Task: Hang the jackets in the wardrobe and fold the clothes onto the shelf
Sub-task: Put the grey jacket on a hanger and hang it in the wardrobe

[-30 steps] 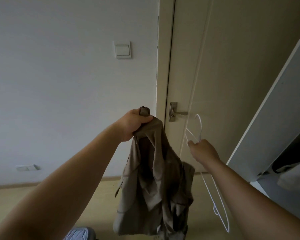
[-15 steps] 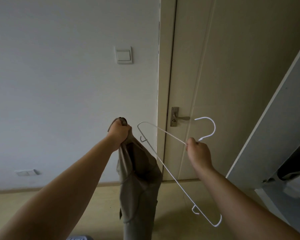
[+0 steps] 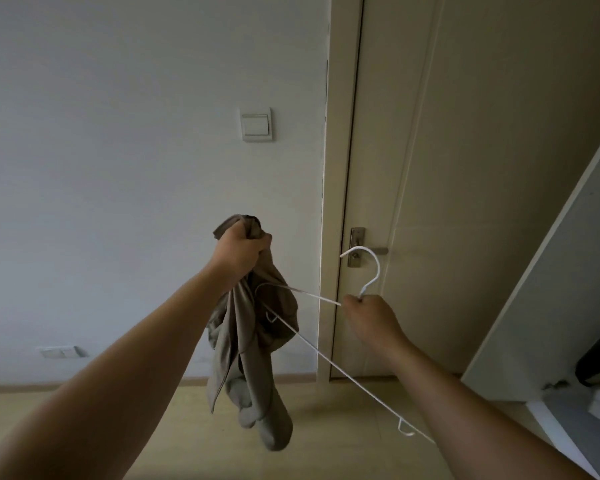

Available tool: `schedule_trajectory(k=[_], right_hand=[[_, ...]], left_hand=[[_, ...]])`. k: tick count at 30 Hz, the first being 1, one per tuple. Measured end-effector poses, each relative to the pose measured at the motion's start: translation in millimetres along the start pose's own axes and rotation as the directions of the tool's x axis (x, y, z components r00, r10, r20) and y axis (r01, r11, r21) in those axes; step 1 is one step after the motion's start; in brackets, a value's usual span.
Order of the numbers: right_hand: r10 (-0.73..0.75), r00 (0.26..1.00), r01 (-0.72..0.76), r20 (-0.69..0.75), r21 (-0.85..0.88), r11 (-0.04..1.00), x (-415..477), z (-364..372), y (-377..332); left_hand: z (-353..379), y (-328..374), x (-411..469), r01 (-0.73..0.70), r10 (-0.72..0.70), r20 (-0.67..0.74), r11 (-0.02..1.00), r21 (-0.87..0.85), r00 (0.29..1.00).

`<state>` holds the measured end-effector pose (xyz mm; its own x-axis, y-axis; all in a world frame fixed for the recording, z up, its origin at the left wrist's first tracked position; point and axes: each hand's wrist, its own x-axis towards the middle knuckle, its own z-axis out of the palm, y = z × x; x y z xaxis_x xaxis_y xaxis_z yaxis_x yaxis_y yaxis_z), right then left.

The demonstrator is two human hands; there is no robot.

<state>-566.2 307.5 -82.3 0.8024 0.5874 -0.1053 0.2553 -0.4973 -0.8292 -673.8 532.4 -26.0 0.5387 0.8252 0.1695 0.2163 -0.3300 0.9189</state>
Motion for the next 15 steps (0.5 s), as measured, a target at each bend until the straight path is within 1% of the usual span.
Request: schedule_trajectory(k=[2,3,5,7,10,13,15], right_hand=[[-0.027,0.999,0.026,0.035,0.028,0.999,3,10,-6],[-0.039,0.998,0.036,0.041,0.061,0.998,4,15,-9],[-0.049,0.999,0.046,0.017,0.143,0.989,8,24,-16],[-0.032,0.999,0.038,-0.030,0.223,0.974,12,30,-23],[-0.011,1.000,0.013,-0.007,0.311,0.950,19,36,-31],[-0.111,0.992,0.077,0.059,0.412,0.908,19,47,-38],[-0.104,0.990,0.044,0.096,0.488,0.872,18,55,-41]], left_hand=[[4,10,-9,-0.009,0.017,0.088,0.996,-0.087,0.996],[6,15,-13,-0.006,0.019,0.131,0.995,-0.097,0.991],[6,25,-20,-0.030,0.039,0.202,0.998,-0.047,0.979],[3,34,-27,-0.085,0.076,0.283,0.996,0.020,0.956],[-2,47,-40,-0.135,0.103,0.414,0.989,0.050,0.904],[-3,62,-51,-0.215,0.137,0.541,0.973,0.083,0.830],[-3,72,-54,-0.287,0.156,0.608,0.950,0.124,0.779]])
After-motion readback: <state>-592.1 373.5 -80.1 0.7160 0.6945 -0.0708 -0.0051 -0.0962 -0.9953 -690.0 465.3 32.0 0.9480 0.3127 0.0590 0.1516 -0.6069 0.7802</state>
